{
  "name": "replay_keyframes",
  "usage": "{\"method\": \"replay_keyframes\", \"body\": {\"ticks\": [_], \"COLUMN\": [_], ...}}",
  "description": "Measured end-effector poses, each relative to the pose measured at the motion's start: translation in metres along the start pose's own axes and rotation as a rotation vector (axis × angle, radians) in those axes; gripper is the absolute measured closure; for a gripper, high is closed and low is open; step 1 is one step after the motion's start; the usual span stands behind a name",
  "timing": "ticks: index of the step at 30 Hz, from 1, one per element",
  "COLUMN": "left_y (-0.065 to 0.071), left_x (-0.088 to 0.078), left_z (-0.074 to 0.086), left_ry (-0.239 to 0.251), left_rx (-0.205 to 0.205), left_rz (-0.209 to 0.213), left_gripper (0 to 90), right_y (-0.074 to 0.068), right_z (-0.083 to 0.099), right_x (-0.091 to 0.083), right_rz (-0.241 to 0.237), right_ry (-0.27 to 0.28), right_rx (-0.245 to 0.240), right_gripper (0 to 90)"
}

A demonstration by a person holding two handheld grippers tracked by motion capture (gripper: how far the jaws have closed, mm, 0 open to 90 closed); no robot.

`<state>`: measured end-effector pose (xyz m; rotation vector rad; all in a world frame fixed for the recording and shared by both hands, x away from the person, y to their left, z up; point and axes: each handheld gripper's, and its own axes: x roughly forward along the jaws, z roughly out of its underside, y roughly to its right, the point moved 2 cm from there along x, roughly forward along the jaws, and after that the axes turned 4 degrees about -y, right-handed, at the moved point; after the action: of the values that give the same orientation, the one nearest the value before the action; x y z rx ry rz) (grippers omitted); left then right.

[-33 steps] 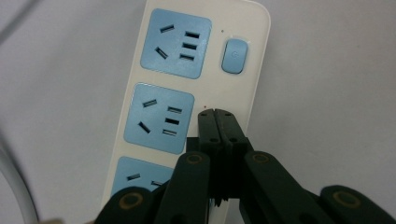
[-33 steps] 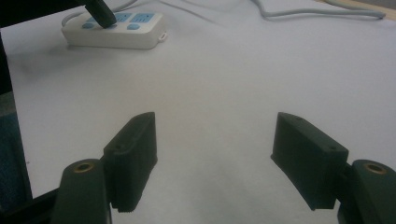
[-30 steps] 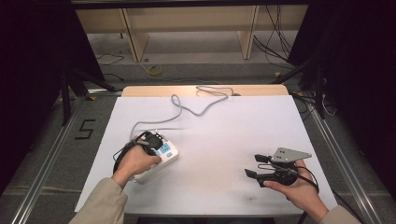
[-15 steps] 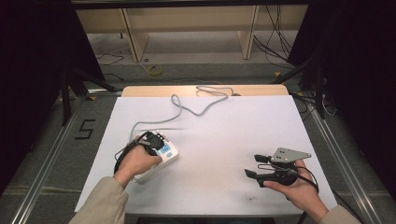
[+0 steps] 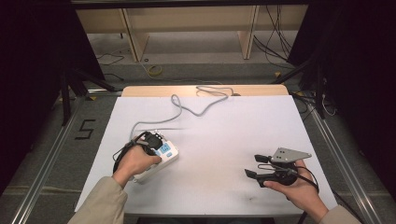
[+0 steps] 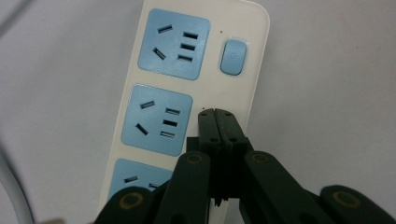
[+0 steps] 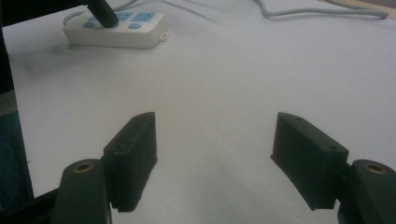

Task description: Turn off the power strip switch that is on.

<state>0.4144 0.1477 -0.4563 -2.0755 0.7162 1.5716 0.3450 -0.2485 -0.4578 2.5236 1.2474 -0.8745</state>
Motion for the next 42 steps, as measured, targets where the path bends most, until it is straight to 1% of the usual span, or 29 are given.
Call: {"method": "replay_keyframes", "body": {"ticks": [5,10,15,18,25,28,30,31,32,35,39,42], "left_y": [0.0006,-0.001,0.0003,0.0,0.0005,0.001,0.0007,0.0001,-0.0004,-0.0005,0.0009,0.0017], "left_x": [-0.0002,-0.0006,-0.0004,-0.0005,-0.0011,-0.0013,-0.0032,-0.0059,-0.007,-0.0053,-0.0077,-0.009], "left_z": [0.0001,0.0006,0.0004,0.0005,0.0009,0.0012,0.0012,0.0013,0.0018,0.0037,0.0024,0.0023], "left_ry": [0.001,0.001,0.003,0.004,0.003,0.003,0.014,0.037,0.048,0.042,0.06,0.062], "left_rx": [-0.001,-0.002,-0.002,-0.002,0.008,0.017,0.013,-0.001,-0.009,-0.003,-0.001,0.002], "left_rz": [-0.003,0.007,0.0,0.003,0.002,-0.005,-0.003,0.006,0.023,0.015,0.015,0.011], "left_gripper": [90.0,90.0,90.0,90.0,90.0,90.0,90.0,90.0,90.0,90.0,90.0,90.0], "right_y": [0.0002,0.0002,0.0001,-0.0001,0.0003,0.0001,0.0002,0.0003,0.0003,0.0002,0.0001,0.0001], "right_z": [0.0,-0.0001,-0.0002,-0.0002,-0.0004,-0.0004,-0.0005,-0.0005,-0.0005,-0.0004,-0.0005,-0.0005], "right_x": [-0.0002,0.0,-0.0002,-0.0002,-0.0008,-0.0009,-0.0012,-0.0012,-0.001,-0.001,-0.0014,-0.0014], "right_rz": [0.001,-0.001,0.0,0.0,0.0,0.0,0.0,0.0,0.0,0.0,0.001,0.002], "right_ry": [0.002,0.002,0.002,0.003,0.006,0.006,0.005,0.005,0.006,0.005,0.003,0.005], "right_rx": [0.001,-0.001,0.002,0.002,-0.001,-0.001,-0.001,-0.001,0.0,-0.001,-0.002,-0.002], "right_gripper": [31.0,31.0,31.0,31.0,31.0,31.0,31.0,31.0,31.0,31.0,31.0,31.0]}}
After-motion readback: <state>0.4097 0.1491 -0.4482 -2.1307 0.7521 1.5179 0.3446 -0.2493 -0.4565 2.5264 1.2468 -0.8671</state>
